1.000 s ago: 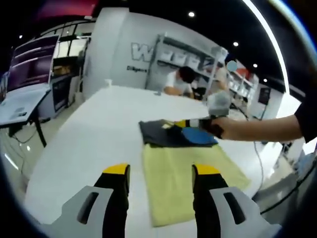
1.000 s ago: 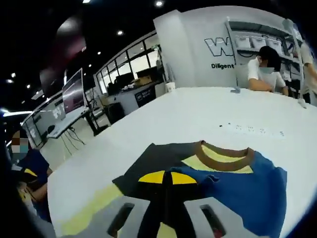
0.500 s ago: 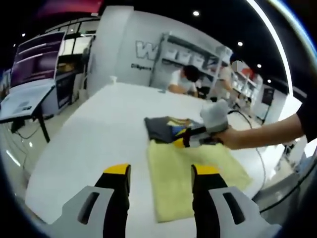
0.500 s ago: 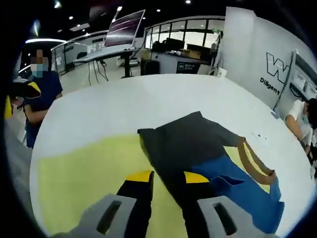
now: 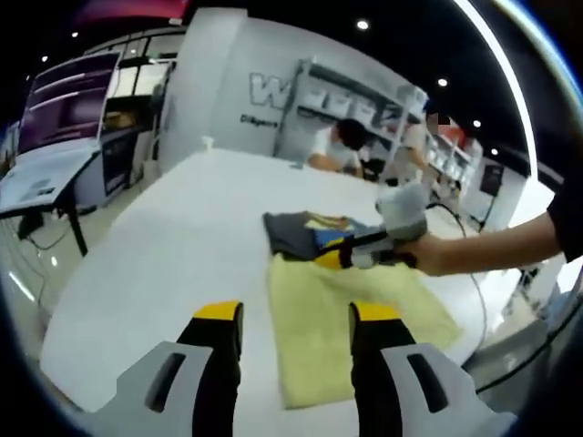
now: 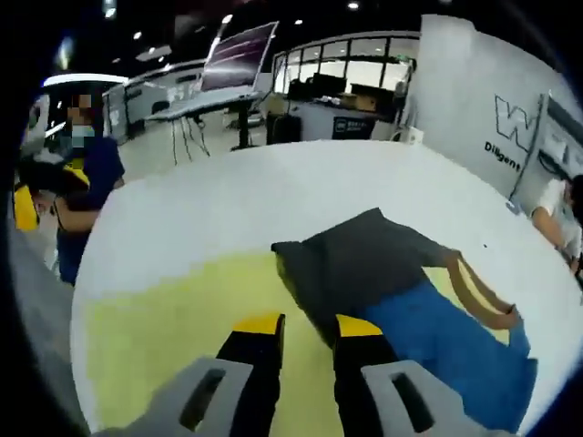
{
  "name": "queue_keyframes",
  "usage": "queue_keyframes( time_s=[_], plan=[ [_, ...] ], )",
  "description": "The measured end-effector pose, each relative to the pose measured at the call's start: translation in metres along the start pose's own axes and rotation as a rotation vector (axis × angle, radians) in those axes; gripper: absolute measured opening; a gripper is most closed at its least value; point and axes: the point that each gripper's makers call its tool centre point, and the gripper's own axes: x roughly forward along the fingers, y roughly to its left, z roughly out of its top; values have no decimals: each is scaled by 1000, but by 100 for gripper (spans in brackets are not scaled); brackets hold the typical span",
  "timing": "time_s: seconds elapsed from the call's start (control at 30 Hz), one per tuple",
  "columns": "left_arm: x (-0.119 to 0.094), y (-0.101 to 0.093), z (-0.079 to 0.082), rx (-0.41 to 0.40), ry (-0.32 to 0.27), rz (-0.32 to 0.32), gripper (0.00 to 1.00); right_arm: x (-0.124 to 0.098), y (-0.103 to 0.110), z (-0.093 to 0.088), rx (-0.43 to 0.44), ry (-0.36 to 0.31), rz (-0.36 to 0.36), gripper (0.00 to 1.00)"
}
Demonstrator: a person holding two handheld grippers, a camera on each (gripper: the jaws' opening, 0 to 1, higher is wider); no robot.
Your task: Fold the garment on the visible template until the final outline fits inside the template.
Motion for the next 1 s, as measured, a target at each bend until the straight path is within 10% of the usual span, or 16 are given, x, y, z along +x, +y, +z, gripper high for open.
queue_keyframes(
  time_s=[0.5, 1.0],
  plan=[
    [2, 2, -8, -8, 12, 2, 41, -34, -65, -9, 300, -113, -131, 13],
    [1, 0, -15, -6, 35, -1, 40, -22, -60, -15, 445, -110, -93, 11]
  ],
)
